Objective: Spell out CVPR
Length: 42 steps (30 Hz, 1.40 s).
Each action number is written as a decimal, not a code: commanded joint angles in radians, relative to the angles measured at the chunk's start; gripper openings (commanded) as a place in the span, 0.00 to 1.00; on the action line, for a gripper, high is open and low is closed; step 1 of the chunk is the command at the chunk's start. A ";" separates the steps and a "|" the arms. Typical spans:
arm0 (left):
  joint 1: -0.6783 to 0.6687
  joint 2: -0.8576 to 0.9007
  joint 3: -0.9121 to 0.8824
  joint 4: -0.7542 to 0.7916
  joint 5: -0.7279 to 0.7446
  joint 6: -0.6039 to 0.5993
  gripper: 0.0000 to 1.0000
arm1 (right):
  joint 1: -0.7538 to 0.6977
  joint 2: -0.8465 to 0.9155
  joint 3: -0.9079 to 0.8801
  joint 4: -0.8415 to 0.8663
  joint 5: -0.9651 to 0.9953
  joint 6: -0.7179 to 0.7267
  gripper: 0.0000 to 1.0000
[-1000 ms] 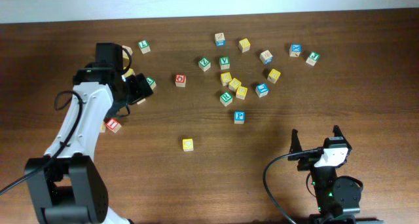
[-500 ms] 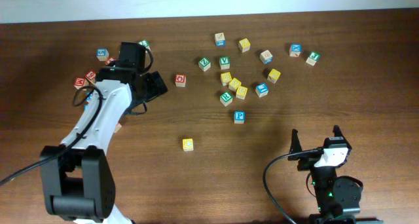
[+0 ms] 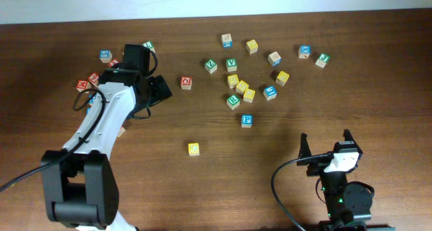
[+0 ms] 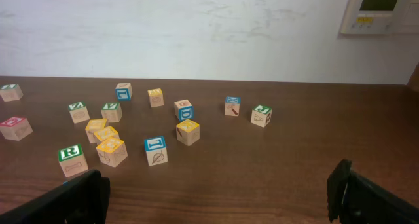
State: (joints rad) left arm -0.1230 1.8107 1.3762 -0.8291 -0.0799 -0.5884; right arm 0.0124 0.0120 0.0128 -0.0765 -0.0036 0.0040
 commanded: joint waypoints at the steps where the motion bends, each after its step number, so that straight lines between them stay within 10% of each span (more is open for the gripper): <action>1: 0.003 0.007 -0.002 -0.006 -0.016 -0.009 0.99 | -0.006 -0.008 -0.007 -0.004 0.005 0.011 0.98; 21: 0.004 0.007 -0.002 0.001 -0.024 -0.010 0.99 | -0.006 -0.008 -0.007 -0.004 0.005 0.011 0.98; 29: 0.020 0.007 -0.002 0.093 -0.259 -0.010 0.99 | -0.006 -0.008 -0.007 -0.004 0.005 0.011 0.98; 42: 0.163 0.007 -0.002 0.081 -0.145 0.114 1.00 | -0.006 -0.008 -0.007 -0.004 0.005 0.011 0.98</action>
State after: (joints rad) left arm 0.0334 1.8107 1.3754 -0.7475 -0.2325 -0.5762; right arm 0.0124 0.0120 0.0128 -0.0765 -0.0036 0.0048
